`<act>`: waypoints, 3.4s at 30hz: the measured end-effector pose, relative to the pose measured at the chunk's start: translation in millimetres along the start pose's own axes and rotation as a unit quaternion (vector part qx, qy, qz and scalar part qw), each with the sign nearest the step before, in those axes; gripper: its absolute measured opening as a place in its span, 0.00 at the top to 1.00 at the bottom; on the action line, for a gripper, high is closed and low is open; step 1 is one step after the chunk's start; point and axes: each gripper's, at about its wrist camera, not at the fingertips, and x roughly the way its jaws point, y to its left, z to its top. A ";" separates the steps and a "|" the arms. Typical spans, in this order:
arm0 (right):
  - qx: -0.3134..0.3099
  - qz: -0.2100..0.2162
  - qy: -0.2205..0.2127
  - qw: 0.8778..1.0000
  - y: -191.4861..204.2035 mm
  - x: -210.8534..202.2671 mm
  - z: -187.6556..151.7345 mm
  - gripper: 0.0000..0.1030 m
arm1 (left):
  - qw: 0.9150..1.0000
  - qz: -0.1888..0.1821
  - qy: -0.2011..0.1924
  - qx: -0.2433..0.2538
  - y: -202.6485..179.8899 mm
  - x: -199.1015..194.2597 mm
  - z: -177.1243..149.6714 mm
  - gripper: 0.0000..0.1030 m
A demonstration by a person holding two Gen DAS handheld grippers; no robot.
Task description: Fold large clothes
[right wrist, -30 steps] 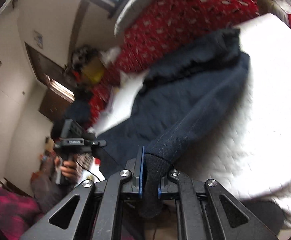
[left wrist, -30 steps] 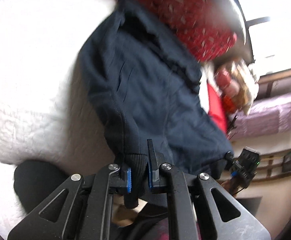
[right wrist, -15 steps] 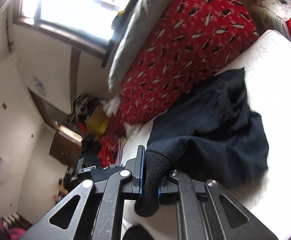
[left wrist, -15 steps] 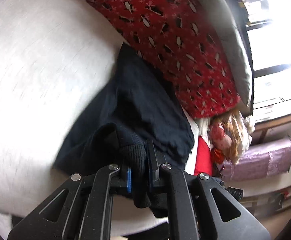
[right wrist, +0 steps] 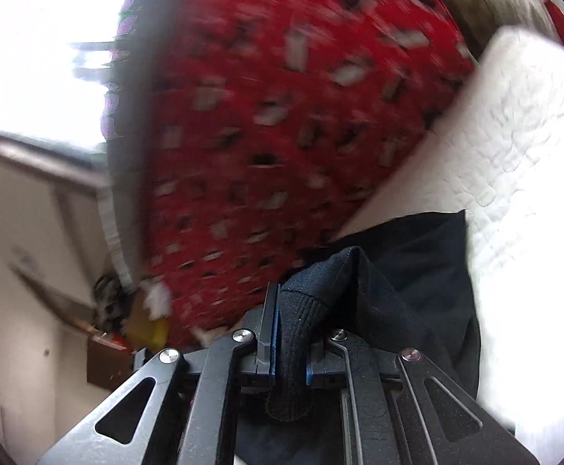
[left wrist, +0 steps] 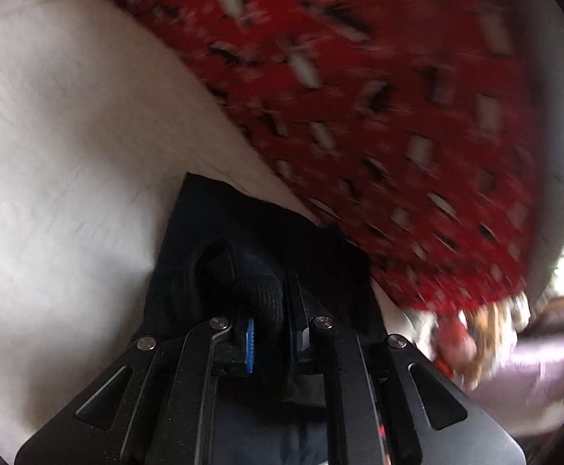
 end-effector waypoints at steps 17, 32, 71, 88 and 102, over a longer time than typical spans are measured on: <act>0.074 -0.043 -0.048 0.995 -41.5 -16.1 33.6 0.39 | 0.997 -0.070 -0.025 -0.039 16.0 -47.0 16.9 0.54; -0.080 -0.179 -0.044 0.980 -22.9 20.3 12.6 0.98 | 0.982 0.128 -0.013 0.142 4.5 16.3 -43.0 0.66; -0.194 -0.210 -0.033 0.958 -42.5 -31.8 -148.1 0.62 | 0.960 0.184 -0.051 0.204 21.6 -19.0 -182.1 0.37; -0.322 -0.234 -0.003 0.917 3.2 32.6 -199.2 0.50 | 0.953 0.178 -0.054 0.238 13.0 -4.3 -186.9 0.21; -0.308 -0.256 -0.068 0.914 25.1 11.0 -148.3 0.45 | 0.975 0.098 -0.093 0.178 -16.5 -61.5 -104.7 0.18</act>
